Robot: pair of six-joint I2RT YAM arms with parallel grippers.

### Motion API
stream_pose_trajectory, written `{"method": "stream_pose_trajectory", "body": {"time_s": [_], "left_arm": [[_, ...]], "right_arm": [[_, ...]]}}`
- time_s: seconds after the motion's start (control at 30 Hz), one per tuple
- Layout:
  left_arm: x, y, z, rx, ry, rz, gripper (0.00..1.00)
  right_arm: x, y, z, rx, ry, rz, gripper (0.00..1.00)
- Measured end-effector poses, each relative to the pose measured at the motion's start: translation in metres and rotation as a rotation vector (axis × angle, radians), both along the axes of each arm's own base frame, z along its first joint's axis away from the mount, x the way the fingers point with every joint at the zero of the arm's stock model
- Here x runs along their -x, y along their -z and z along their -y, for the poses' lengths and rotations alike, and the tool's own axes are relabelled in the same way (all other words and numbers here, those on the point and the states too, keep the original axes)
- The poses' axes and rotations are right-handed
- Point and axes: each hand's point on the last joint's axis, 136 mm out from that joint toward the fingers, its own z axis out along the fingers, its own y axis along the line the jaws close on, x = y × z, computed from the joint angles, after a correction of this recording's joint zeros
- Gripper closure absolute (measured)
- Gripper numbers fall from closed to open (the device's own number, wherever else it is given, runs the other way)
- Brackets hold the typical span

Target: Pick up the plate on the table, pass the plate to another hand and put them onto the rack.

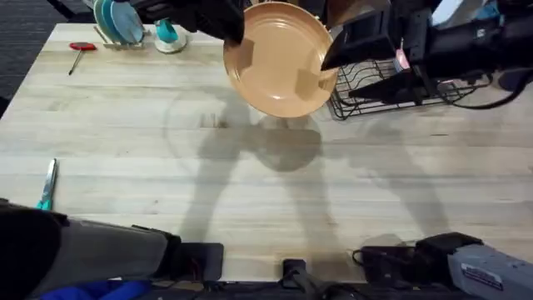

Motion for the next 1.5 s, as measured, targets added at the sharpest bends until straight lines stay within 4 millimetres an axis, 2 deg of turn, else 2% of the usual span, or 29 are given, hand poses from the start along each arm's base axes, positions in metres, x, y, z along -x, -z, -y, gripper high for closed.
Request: {"method": "stream_pose_trajectory", "body": {"time_s": [0.27, 0.57, 0.6, 0.73, 0.8, 0.9, 1.3, 1.5], "left_arm": [[0.000, 0.000, 0.000, 0.000, 0.000, 0.000, 0.960], [0.003, 0.001, 0.000, -0.002, 0.000, -0.012, 0.960], [0.003, 0.001, -0.001, -0.003, 0.000, -0.014, 0.960], [0.003, 0.002, -0.001, -0.003, 0.000, -0.015, 0.959], [0.003, 0.002, -0.001, -0.003, 0.000, -0.015, 0.960], [0.003, 0.001, 0.000, -0.002, 0.001, -0.015, 0.959], [0.006, 0.003, -0.001, -0.003, 0.002, -0.029, 0.959], [0.006, 0.003, 0.000, -0.001, 0.003, -0.030, 0.959]], "right_arm": [[-0.012, 0.005, -0.003, -0.015, 0.019, -0.018, 0.009], [-0.015, 0.008, -0.004, -0.015, 0.023, -0.028, 0.040], [-0.015, 0.008, -0.004, -0.016, 0.024, -0.029, 0.089], [-0.015, 0.008, -0.004, -0.017, 0.025, -0.032, 0.417], [-0.015, 0.008, -0.004, -0.017, 0.026, -0.033, 0.516], [-0.015, 0.008, -0.004, -0.017, 0.026, -0.032, 0.592], [-0.008, 0.007, -0.017, -0.027, -0.005, -0.044, 0.615], [-0.010, 0.004, -0.020, -0.035, -0.006, -0.032, 0.953]]}}
